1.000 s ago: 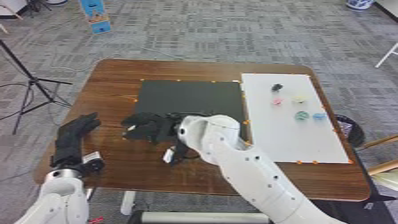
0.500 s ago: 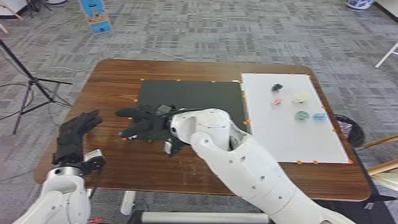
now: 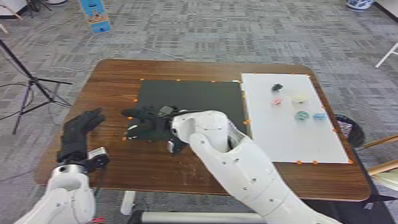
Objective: Arrange flowers
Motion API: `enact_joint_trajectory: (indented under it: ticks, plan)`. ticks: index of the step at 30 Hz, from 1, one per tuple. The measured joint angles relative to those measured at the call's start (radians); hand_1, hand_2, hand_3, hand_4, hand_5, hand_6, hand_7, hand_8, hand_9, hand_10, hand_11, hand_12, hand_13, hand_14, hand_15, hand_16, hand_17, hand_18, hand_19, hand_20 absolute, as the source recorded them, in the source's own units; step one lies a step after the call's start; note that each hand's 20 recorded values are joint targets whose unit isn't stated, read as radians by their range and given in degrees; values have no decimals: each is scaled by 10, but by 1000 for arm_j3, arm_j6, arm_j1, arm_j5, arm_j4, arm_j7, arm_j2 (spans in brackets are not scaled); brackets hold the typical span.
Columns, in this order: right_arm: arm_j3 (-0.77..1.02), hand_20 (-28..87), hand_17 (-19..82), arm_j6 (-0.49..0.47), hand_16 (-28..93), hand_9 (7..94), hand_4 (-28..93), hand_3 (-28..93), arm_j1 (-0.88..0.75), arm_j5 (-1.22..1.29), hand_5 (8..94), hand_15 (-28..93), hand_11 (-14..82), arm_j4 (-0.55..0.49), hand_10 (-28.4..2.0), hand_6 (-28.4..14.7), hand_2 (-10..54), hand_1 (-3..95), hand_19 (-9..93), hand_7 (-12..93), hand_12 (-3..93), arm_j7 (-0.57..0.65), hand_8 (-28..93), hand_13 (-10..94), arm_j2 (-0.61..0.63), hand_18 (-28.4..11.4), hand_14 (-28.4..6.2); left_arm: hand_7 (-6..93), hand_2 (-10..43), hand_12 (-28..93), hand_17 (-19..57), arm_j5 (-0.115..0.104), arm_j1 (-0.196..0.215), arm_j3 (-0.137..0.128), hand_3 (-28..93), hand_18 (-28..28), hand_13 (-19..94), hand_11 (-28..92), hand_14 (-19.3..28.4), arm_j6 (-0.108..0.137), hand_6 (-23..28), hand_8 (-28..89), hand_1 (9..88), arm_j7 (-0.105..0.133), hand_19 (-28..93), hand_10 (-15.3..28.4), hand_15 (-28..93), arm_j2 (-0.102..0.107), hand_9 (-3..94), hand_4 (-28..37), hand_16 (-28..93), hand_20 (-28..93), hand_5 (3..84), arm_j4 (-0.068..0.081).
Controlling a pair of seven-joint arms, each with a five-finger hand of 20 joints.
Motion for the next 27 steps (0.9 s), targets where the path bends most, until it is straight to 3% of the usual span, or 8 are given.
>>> enact_joint_trajectory:
  ticks: [3,5,10,27]
  plan:
    - [10,697,289,-2,297,516,-141,547,-12,2,151,710,62,11,-137,-52,182,158,797,100,89,11,-75,680,-8,-284,-182,163,246,79,19,-22,-17,32,708,82,382,181,128,99,25,-97,214,20,44,128,120,0,489,-283,-31,123,456,-1]
    - [10,696,288,-4,297,517,-141,547,-17,2,150,709,62,14,-137,-52,182,158,796,100,89,13,-76,680,-9,-284,-181,164,245,78,19,-41,-20,36,708,82,381,182,128,131,24,-98,213,33,45,128,119,-2,489,-283,-31,123,455,-1]
    - [10,694,288,-8,296,518,-141,548,-25,-14,148,706,62,18,-137,-51,182,158,795,100,89,10,-77,679,-9,-284,-181,169,243,80,20,-56,-20,29,709,83,382,187,128,120,23,-98,212,40,45,129,119,-6,495,-283,-29,122,462,-2]
    - [-9,694,271,-1,291,508,-139,562,-2,9,175,692,64,20,-139,-42,162,141,776,111,98,14,-81,660,18,-284,-191,169,237,82,18,-58,-14,30,711,84,381,189,129,106,25,-99,210,48,43,131,119,-6,502,-283,-28,122,470,-17]
